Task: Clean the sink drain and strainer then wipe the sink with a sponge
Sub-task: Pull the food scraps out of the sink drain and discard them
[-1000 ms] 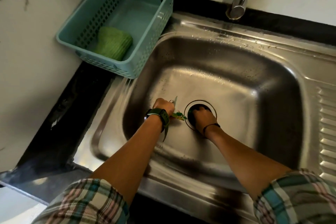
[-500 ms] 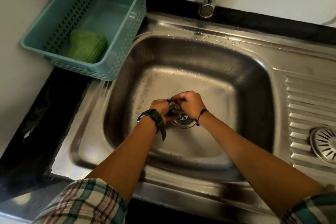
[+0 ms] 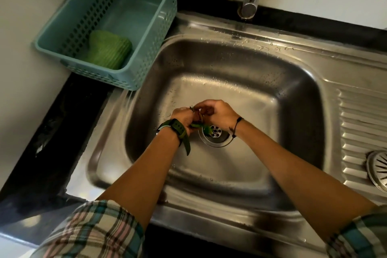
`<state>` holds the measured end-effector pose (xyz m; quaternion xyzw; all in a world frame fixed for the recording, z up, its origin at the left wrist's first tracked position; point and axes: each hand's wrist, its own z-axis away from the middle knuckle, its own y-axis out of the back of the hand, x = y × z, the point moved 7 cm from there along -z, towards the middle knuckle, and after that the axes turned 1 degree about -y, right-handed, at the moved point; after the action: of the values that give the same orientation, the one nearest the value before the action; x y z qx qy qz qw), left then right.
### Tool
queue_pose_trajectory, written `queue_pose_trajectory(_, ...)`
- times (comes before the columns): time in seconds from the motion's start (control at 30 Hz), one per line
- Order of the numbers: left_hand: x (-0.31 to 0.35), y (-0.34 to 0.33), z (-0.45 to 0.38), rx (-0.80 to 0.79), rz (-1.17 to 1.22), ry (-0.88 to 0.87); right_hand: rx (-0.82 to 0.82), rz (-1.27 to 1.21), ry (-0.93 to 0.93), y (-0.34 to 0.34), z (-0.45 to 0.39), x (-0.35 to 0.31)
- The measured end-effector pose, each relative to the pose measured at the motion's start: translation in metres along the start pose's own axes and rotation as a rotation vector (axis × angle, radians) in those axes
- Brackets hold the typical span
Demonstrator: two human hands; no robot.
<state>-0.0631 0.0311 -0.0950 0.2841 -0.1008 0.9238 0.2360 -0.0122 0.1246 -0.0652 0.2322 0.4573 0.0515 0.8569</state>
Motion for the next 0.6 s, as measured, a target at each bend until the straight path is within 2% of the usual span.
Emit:
queue_pose_trajectory(0.07,0.0,0.004,-0.004,0.039,-0.021,-0.025,-0.061,-0.214,-0.052,0.004,-0.003,0.002)
queue_pose_trajectory(0.1,0.0,0.007,-0.005,0.056,-0.04,-0.039,-0.02,-0.273,-0.061,0.01,-0.005,0.004)
queue_pose_trajectory(0.2,-0.002,0.015,-0.012,0.104,-0.071,-0.055,0.257,-0.342,-0.17,0.03,-0.012,0.026)
queue_pose_trajectory(0.27,-0.004,0.02,-0.014,0.125,-0.085,-0.056,0.276,-0.181,-0.294,0.025,-0.016,0.049)
queue_pose_trajectory(0.33,-0.005,0.022,-0.014,0.131,-0.085,-0.053,0.108,0.144,-0.394,0.003,-0.019,0.07)
queue_pose_trajectory(0.4,-0.006,0.025,-0.014,0.134,-0.076,-0.052,-0.003,0.382,-0.384,-0.021,-0.017,0.076)
queue_pose_trajectory(0.6,-0.002,0.032,-0.013,0.165,-0.152,-0.063,0.071,0.376,-0.319,-0.048,-0.011,0.07)
